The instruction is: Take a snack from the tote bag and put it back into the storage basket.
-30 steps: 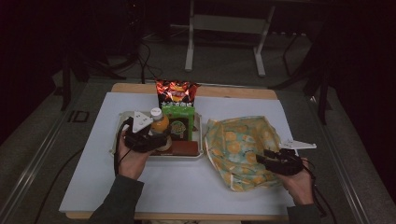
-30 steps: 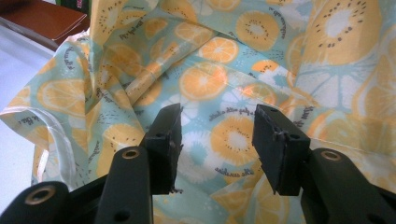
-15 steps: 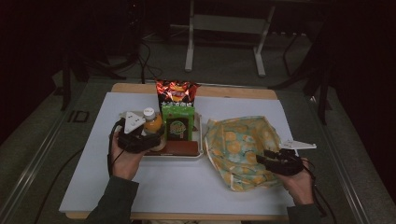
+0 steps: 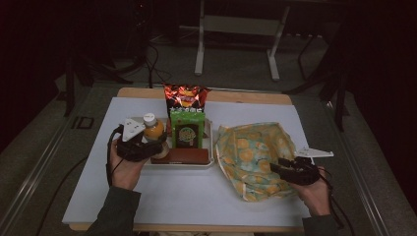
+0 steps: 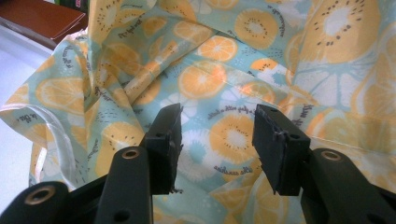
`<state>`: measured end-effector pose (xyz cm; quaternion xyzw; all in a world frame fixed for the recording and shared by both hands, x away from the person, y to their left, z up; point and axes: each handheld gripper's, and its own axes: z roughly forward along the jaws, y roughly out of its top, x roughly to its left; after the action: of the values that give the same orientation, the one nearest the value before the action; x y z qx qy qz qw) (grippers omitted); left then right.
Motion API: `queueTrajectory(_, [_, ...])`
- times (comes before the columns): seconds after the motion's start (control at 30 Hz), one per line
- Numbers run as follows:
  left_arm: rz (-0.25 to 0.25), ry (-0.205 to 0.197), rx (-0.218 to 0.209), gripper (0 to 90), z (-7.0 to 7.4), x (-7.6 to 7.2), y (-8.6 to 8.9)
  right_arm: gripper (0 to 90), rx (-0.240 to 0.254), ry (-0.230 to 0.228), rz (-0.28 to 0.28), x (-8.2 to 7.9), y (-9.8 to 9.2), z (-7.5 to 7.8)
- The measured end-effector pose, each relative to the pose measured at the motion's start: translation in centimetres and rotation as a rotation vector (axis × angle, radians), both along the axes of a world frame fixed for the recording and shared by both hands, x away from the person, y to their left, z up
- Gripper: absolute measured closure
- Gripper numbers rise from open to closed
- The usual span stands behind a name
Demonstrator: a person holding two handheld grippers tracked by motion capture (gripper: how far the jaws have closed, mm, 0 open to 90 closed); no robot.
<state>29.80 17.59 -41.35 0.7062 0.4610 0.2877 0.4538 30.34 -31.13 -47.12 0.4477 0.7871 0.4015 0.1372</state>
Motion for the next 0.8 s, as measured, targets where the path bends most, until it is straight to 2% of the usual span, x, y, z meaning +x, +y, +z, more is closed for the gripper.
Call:
queueTrajectory(0.17, [0.011, 0.002, 0.013, 31.0, 0.0, 0.0, 0.6, 52.3, -0.001, 0.001, 0.002, 0.0, 0.0, 0.0])
queueTrajectory(0.53, [0.031, -0.001, -0.010, 30.9, -0.4, -0.3, 2.0, 52.1, -0.001, 0.003, 0.001, 0.0, 0.0, -0.1])
queueTrajectory(0.8, [0.049, 0.002, 0.002, 31.0, -0.6, -0.4, 2.8, 52.1, -0.004, 0.006, 0.002, 0.1, 0.1, -0.2])
